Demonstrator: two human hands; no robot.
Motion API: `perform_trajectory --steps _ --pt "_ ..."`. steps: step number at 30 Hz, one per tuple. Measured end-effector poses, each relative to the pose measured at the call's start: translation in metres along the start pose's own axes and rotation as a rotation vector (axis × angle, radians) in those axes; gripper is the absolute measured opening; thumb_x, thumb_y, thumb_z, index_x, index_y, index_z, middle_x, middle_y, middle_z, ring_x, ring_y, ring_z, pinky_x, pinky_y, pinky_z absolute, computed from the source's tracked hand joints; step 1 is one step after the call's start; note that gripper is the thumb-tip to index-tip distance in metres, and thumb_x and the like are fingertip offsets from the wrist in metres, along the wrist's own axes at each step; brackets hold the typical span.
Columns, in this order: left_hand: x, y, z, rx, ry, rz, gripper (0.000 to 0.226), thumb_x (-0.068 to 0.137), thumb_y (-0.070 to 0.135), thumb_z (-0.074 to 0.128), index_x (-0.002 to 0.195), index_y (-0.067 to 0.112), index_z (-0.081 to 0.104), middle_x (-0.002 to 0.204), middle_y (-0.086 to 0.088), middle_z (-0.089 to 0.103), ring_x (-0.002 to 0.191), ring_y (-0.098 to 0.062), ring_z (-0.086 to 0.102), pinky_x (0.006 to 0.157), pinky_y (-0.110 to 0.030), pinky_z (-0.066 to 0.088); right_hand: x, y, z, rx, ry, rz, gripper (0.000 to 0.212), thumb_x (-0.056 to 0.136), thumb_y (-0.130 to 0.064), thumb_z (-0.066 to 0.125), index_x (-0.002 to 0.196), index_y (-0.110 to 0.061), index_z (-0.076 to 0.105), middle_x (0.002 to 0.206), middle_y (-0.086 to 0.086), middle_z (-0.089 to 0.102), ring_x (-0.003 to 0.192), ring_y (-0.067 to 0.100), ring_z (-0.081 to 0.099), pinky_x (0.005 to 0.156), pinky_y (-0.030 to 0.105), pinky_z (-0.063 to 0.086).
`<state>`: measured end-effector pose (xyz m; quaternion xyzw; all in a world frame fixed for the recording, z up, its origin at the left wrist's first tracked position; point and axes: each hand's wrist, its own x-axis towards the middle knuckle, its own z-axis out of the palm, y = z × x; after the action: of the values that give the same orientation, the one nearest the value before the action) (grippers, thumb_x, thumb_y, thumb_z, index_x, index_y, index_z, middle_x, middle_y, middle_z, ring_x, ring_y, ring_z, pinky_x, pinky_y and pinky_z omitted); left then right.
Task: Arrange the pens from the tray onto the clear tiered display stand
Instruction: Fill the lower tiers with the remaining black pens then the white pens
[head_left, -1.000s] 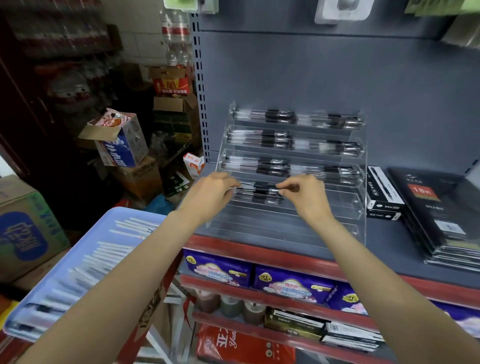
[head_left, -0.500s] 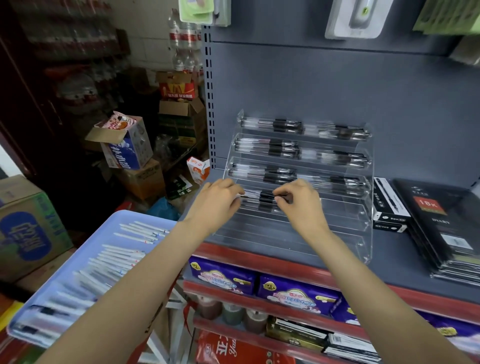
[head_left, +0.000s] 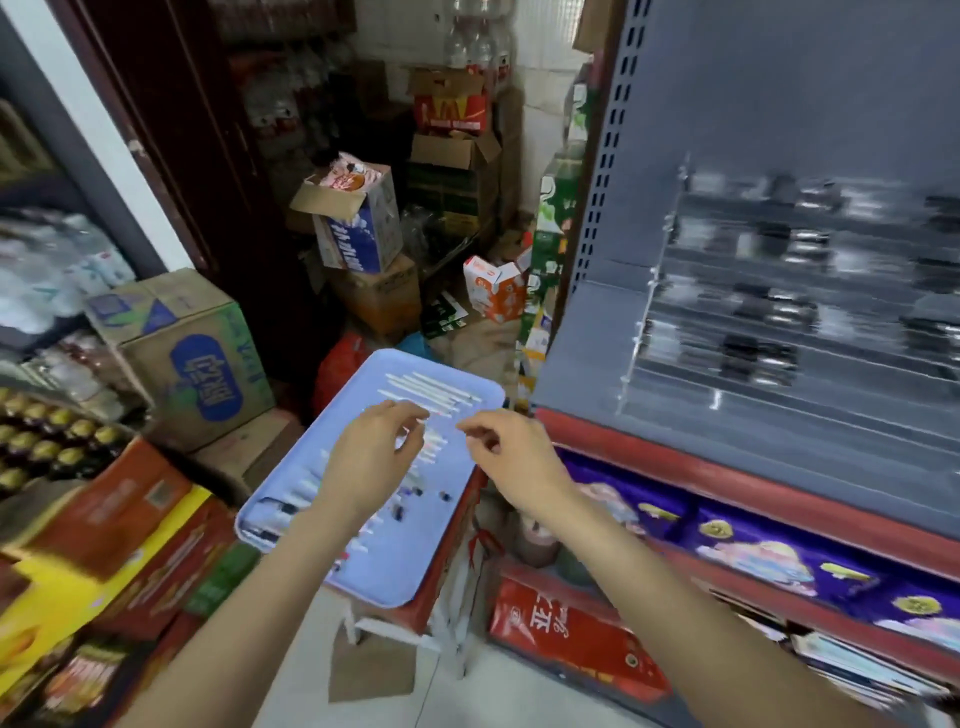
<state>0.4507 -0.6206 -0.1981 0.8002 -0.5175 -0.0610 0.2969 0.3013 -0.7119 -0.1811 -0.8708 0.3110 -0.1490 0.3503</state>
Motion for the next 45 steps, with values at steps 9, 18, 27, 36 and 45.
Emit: perform_trajectory --steps 9,18,27,36,45 --pt "-0.073 -0.182 -0.027 0.160 -0.209 -0.089 0.041 0.087 -0.007 0.046 0.122 0.009 0.061 0.139 -0.016 0.047 0.125 -0.033 0.049 0.099 -0.045 0.044 0.018 -0.028 0.165 -0.023 -0.343 0.121 0.045 0.100 -0.017 0.043 0.144 -0.015 0.035 0.153 0.002 0.030 0.137 0.023 0.035 0.111 0.031 0.027" --pt "-0.094 -0.234 -0.013 0.153 -0.402 -0.043 0.041 0.099 0.018 0.038 0.139 0.010 0.042 0.151 -0.010 0.031 0.140 -0.029 0.029 0.115 -0.039 0.026 0.031 -0.015 0.214 -0.335 -0.425 0.119 0.045 0.102 -0.016 0.036 0.146 -0.017 0.030 0.159 -0.004 0.010 0.143 0.016 0.022 0.108 0.032 0.033" --pt "-0.064 -0.238 -0.024 -0.037 -0.321 -0.155 0.019 0.087 -0.007 0.052 0.102 -0.005 0.064 0.112 -0.021 0.057 0.101 -0.031 0.054 0.072 -0.012 0.029 0.049 -0.027 0.227 -0.424 -0.221 0.063 0.021 0.094 -0.007 0.049 0.114 -0.008 0.058 0.118 0.010 0.048 0.107 0.025 0.049 0.080 0.032 0.045" --pt "-0.048 -0.255 -0.026 0.131 -0.392 -0.041 0.024 0.084 0.012 0.066 0.107 0.011 0.062 0.117 -0.005 0.051 0.107 -0.025 0.051 0.089 -0.035 0.044 0.058 -0.036 0.229 -0.553 -0.304 0.078 0.020 0.096 -0.009 0.047 0.114 -0.005 0.056 0.120 0.008 0.045 0.111 0.022 0.046 0.084 0.033 0.048" --pt "-0.039 -0.259 -0.026 0.456 -0.387 0.296 0.023 0.096 0.023 0.041 0.118 0.022 0.050 0.117 0.000 0.049 0.111 -0.022 0.047 0.087 -0.032 0.029 0.065 -0.034 0.224 -0.237 -0.249 0.285 0.017 0.090 -0.001 0.048 0.090 0.006 0.064 0.095 0.015 0.061 0.090 0.027 0.058 0.079 0.046 0.052"
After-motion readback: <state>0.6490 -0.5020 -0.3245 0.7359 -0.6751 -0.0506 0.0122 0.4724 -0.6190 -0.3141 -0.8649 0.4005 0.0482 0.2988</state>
